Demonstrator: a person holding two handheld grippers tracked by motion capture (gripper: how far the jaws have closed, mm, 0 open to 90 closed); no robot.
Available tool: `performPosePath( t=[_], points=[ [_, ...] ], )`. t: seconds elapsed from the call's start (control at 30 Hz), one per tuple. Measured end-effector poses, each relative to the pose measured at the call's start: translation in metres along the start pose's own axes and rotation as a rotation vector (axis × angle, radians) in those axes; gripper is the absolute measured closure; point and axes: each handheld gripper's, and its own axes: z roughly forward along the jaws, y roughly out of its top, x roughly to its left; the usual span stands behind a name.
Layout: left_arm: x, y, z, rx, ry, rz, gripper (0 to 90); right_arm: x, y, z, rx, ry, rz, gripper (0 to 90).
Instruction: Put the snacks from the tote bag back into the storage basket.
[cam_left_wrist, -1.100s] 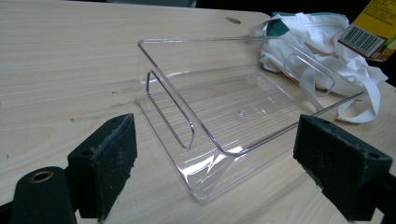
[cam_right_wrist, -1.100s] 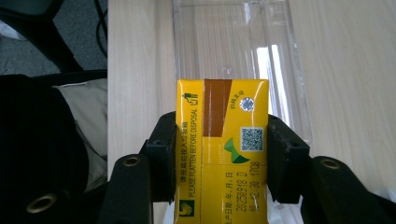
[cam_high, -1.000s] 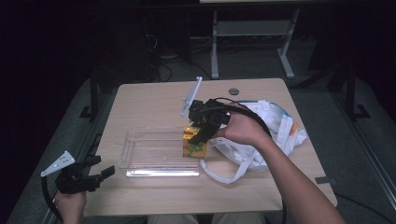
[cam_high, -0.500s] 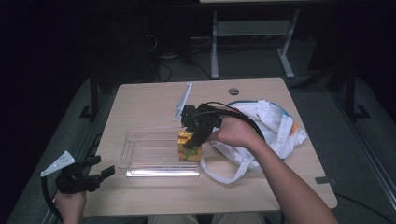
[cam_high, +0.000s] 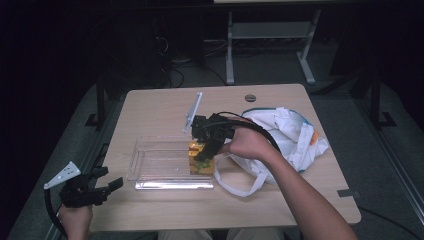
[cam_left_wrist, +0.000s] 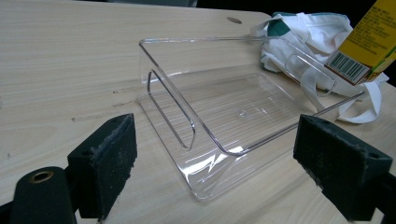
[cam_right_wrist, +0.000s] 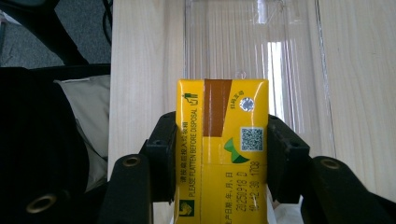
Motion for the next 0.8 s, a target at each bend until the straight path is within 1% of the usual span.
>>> performPosePath(
  t=[0.13,0.27,0.33,0.43,0.6,0.8],
  points=[
    [0.0,0.0,0.0,0.0,0.002,0.001,13.0,0.0,0.001,0.002,0.003,0.001,0.005,52.0],
    [0.0,0.0,-0.001,0.001,0.004,-0.002,13.0,-0.001,0.001,0.004,0.002,0.002,0.0,52.0],
    [0.0,0.0,-0.001,0.002,0.003,0.002,13.0,-0.001,0.0,0.005,0.004,0.009,0.012,52.0],
    [0.0,0.0,-0.001,0.0,0.001,0.002,13.0,-0.001,0.0,0.007,0.006,0.009,0.003,52.0],
    [0.0,0.0,-0.001,0.0,0.001,0.003,13.0,-0.002,-0.001,0.009,0.007,0.002,0.005,52.0],
    [0.0,0.0,0.0,0.001,0.002,0.002,13.0,-0.003,-0.002,0.011,0.005,0.007,0.01,52.0]
  ],
)
